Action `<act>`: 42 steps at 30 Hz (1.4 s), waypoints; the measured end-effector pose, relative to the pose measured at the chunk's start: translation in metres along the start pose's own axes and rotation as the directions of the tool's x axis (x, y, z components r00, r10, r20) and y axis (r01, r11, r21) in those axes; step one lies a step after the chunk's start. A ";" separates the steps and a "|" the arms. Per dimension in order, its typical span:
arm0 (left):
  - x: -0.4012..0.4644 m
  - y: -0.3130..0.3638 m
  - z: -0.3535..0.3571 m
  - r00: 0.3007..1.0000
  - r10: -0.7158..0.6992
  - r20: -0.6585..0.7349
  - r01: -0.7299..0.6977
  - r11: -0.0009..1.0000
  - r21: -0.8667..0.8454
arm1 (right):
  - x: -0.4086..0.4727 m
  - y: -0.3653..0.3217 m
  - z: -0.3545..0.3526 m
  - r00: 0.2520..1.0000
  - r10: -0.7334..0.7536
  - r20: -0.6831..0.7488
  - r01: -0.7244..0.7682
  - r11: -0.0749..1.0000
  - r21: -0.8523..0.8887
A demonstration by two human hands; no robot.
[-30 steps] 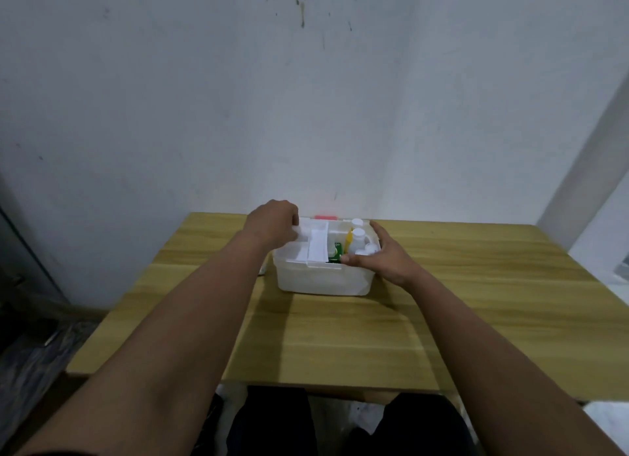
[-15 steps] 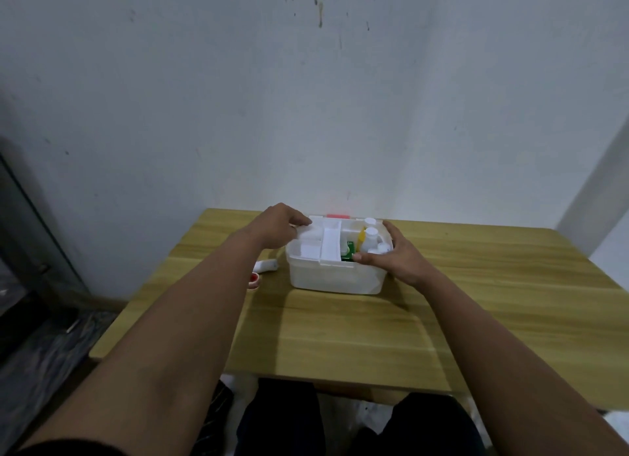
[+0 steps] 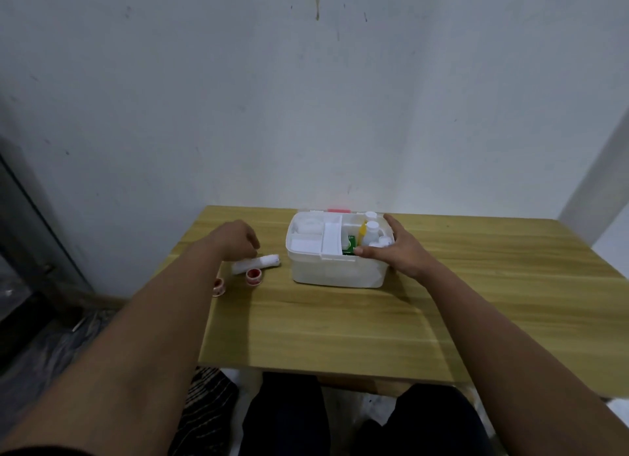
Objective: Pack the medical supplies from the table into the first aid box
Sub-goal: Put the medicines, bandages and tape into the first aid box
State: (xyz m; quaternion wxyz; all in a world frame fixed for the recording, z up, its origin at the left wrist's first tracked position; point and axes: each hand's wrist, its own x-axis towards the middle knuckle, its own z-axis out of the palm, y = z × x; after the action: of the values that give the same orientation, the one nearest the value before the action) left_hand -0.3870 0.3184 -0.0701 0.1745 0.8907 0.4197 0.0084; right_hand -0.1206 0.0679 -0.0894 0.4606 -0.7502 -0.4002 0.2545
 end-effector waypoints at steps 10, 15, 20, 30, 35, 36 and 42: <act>-0.001 -0.002 0.012 0.998 -0.059 -0.014 0.060 0.989 0.134 | 0.000 0.000 0.000 1.000 0.012 0.000 -0.012 1.000 0.014; -0.003 0.020 -0.012 0.960 -0.055 -0.275 0.029 0.995 -0.100 | -0.002 -0.001 -0.001 1.000 0.024 0.002 -0.024 1.000 0.005; -0.002 0.084 -0.041 0.945 -0.029 -0.327 -0.097 0.926 -0.364 | -0.003 -0.003 0.000 1.000 0.022 0.002 -0.022 1.000 0.002; 0.006 0.161 0.000 0.994 0.074 -0.085 -0.080 0.994 -0.077 | -0.002 -0.003 0.000 1.000 0.026 -0.010 -0.026 1.000 0.004; 0.009 0.149 0.001 0.991 0.075 -0.108 -0.089 0.987 -0.131 | -0.002 -0.001 0.002 1.000 0.026 -0.007 -0.025 0.999 0.026; 0.008 0.144 -0.002 0.989 0.074 -0.129 -0.093 0.984 -0.151 | -0.002 -0.001 0.002 1.000 0.023 -0.007 -0.023 1.000 0.022; -0.006 0.076 -0.027 0.971 -0.074 -0.226 0.038 0.987 -0.158 | -0.002 -0.001 0.002 1.000 0.013 -0.003 -0.013 1.000 0.006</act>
State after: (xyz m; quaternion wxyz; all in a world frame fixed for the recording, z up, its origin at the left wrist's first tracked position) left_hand -0.3383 0.2774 -0.0192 0.1921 0.8555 0.4603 0.1392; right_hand -0.1235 0.0677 -0.0891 0.4617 -0.7520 -0.3938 0.2574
